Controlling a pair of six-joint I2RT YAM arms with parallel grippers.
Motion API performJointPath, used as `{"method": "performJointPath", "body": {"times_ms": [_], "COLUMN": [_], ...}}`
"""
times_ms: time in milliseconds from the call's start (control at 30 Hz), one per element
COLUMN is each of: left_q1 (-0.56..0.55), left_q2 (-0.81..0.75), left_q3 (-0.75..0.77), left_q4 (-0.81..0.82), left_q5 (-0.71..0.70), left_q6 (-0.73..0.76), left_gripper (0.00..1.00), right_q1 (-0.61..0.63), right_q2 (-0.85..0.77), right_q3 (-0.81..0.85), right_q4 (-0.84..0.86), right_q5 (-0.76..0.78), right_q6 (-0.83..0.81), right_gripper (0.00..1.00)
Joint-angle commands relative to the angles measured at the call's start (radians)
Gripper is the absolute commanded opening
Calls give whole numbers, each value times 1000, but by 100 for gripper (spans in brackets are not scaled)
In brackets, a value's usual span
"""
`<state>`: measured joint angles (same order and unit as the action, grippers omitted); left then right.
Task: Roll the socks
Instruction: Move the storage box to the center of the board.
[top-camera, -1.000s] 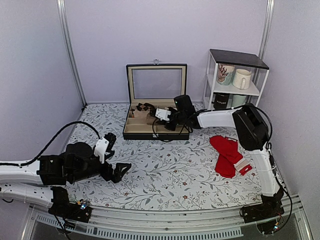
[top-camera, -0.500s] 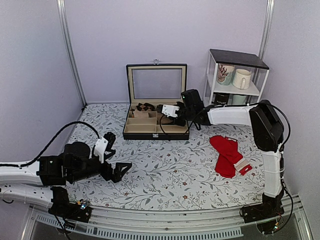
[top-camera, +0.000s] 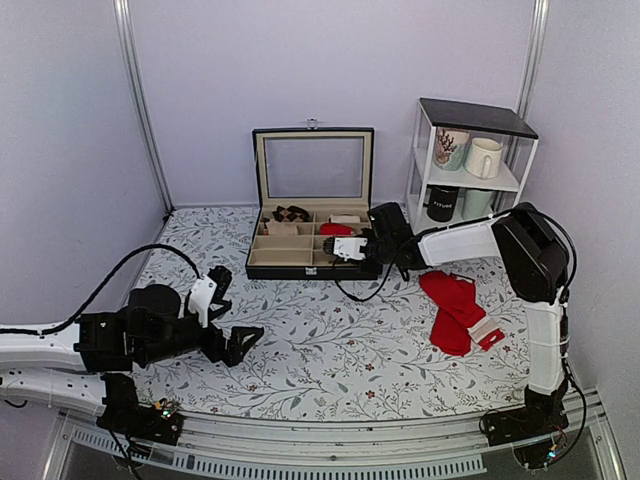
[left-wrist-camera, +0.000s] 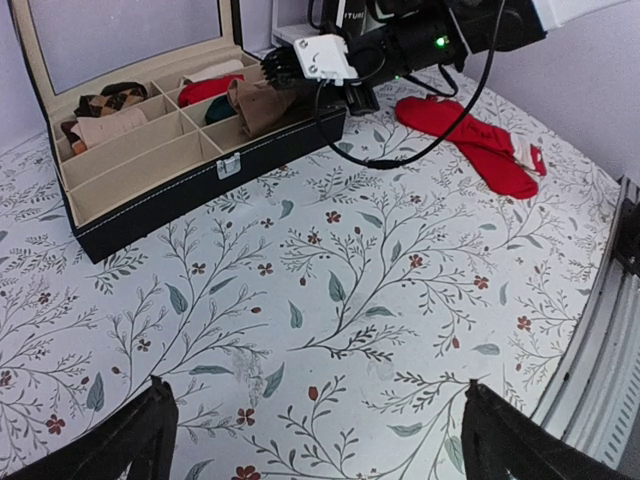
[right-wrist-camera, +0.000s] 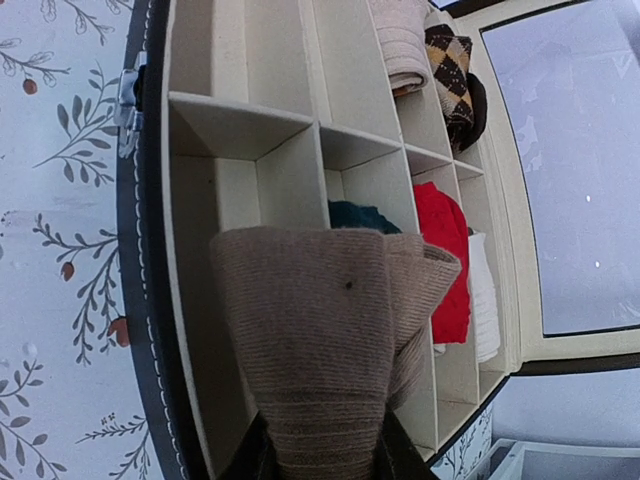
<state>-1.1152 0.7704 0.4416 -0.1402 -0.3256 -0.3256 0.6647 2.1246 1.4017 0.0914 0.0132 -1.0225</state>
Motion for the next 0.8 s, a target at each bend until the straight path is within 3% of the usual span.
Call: {"method": "performJointPath", "body": {"times_ms": [0,433,767], "left_q1": [21,27,31], "left_q2": [-5,-32,-67], "left_q3": [-16,-29,-31], "left_q4": [24,12,1], "left_q5": [12,9,7], "left_q6": [10,4,7], "left_gripper": [99,100,100], "right_q1": [-2,17,21], "right_q2": [-36,75,283], "right_q3": [-24,138,410], "right_q4": [-40,-477,-847], "right_q5": [-25,-95,-203], "right_q6": [-5,32,148], "right_gripper": [3,5,5]}}
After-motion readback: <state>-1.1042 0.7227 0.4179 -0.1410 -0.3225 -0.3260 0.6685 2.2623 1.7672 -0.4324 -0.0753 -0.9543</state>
